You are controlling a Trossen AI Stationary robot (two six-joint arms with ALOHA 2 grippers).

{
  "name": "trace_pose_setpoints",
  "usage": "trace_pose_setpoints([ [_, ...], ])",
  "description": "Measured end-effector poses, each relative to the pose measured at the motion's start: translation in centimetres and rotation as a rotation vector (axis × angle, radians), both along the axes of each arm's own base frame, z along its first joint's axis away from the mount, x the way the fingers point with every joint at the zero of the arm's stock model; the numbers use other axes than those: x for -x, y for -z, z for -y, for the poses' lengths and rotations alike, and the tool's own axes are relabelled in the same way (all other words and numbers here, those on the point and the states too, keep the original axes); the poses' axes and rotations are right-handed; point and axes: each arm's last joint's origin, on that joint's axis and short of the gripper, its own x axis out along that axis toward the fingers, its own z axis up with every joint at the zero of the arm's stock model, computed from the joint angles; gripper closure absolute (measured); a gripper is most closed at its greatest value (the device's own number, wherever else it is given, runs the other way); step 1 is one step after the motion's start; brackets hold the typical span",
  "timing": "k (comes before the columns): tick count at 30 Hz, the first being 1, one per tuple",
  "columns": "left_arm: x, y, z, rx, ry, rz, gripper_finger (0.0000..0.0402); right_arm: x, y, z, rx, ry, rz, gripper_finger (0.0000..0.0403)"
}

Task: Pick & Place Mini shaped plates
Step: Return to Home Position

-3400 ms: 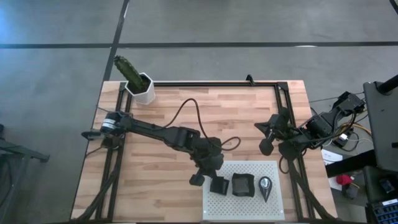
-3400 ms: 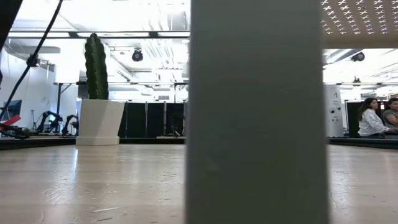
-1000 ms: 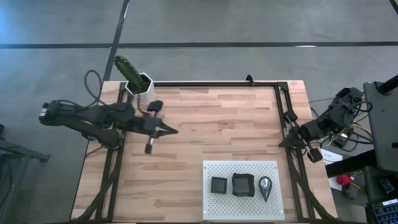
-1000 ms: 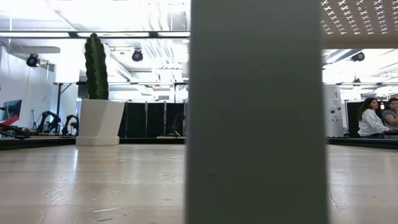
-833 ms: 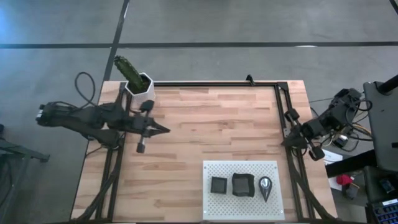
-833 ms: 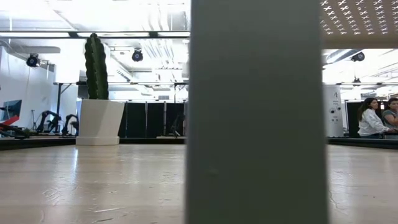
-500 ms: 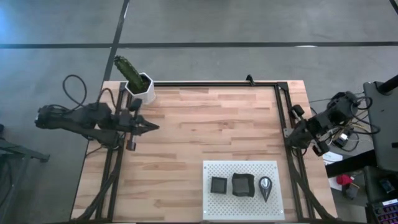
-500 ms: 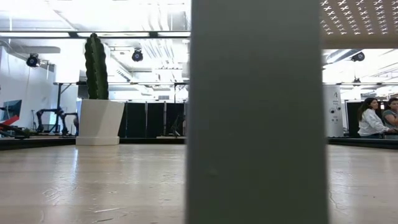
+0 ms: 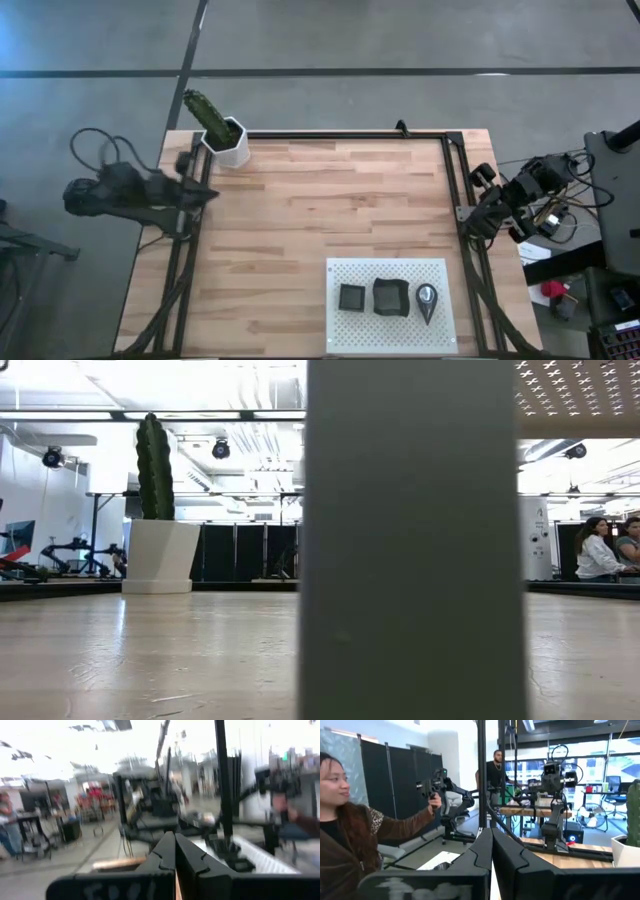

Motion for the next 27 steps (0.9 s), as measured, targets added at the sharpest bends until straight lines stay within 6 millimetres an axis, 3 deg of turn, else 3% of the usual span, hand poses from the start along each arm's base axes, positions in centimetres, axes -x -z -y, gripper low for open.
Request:
trace_pose_setpoints([
  [14,4.3,2.4,-0.7,0.031,-0.008,0.150,0.0402,-0.3,0.1,-0.2,-0.008,0.018,-0.023,0.0394],
  [27,3.1,4.4,-0.7,0.023,-0.043,0.069,0.0402,-0.7,0.9,-0.5,0.015,0.020,-0.038,0.0394],
])
